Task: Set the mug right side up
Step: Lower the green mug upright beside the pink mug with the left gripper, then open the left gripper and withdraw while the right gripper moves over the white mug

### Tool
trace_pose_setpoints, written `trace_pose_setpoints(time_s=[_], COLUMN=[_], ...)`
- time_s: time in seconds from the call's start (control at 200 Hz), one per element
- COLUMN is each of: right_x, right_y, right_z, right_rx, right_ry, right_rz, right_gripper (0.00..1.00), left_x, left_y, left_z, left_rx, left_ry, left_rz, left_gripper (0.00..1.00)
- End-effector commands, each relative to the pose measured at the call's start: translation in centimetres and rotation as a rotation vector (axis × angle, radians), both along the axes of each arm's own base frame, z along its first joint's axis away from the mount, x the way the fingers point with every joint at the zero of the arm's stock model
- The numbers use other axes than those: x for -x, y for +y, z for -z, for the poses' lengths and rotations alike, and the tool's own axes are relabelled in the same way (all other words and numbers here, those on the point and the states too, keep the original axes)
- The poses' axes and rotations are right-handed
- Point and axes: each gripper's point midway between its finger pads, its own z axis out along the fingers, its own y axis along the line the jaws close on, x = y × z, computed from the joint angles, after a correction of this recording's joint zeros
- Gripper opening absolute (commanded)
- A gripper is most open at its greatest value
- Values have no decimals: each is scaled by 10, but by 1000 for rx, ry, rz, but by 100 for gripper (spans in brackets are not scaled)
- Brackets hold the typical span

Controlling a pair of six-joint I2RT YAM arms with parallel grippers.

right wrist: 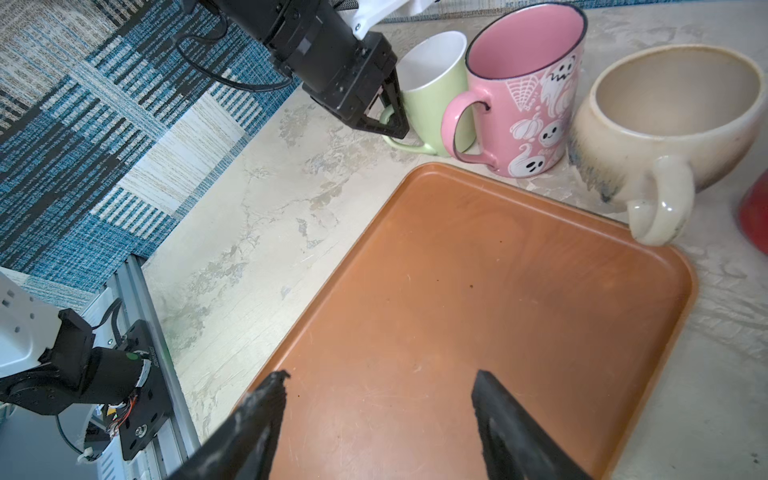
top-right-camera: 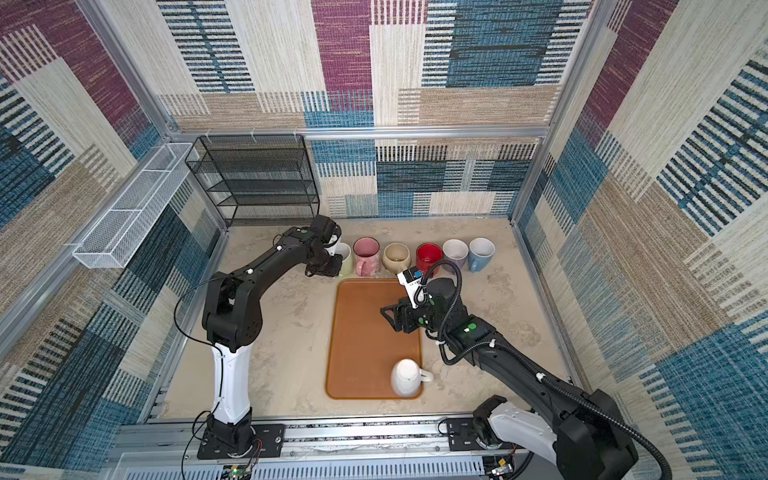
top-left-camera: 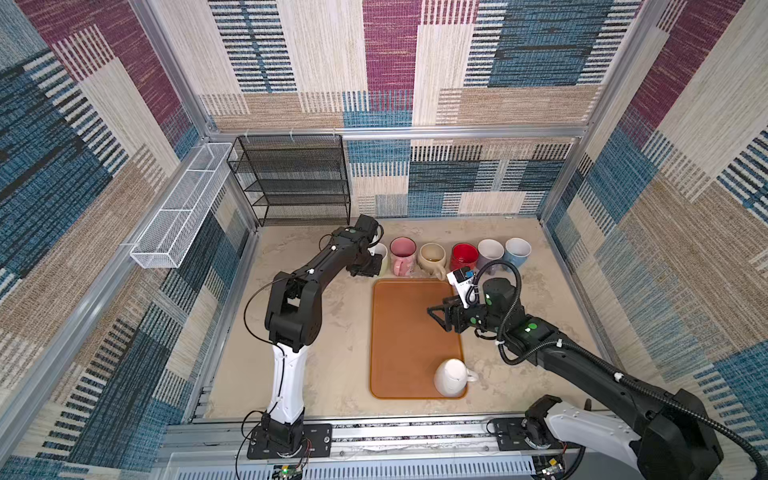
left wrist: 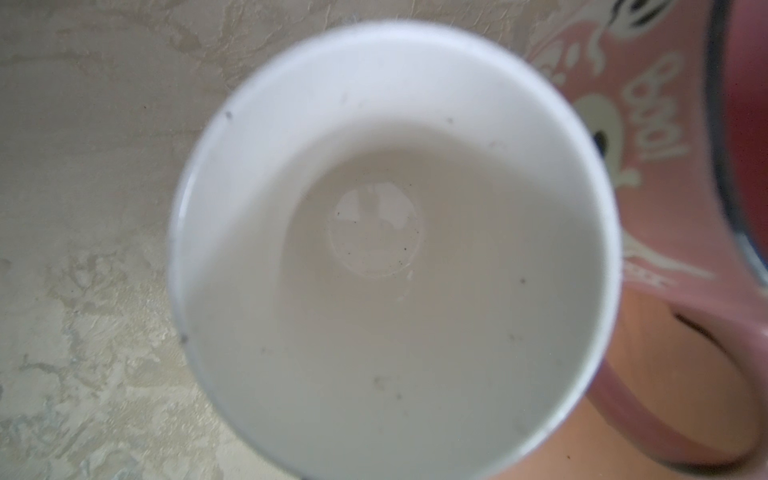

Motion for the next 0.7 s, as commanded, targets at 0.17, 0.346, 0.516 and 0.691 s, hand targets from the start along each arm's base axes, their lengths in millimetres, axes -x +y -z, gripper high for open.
trace_pose_setpoints(time_s=[0.17,0.346,0.516,0.691], right_x=[-2,-1,-1,6], right_y=[0,-4,-10,-19], right_z=[-12,-16,-14,-6], right_rx=[-18,-11,15,53], right_ry=[-22,-22,33,117], right_rz=[9,25,64,109], right_gripper=[74,75,75,75], left_x=[1,3,9,27], left_y=[-3,-2,0,8], left_z=[-12,-23,-49,-78], left_rx=[5,6,21,28], left_ry=[-19,-37,-83,-132], left_rz=[18,19,26,33], left_gripper=[30,34,41,56])
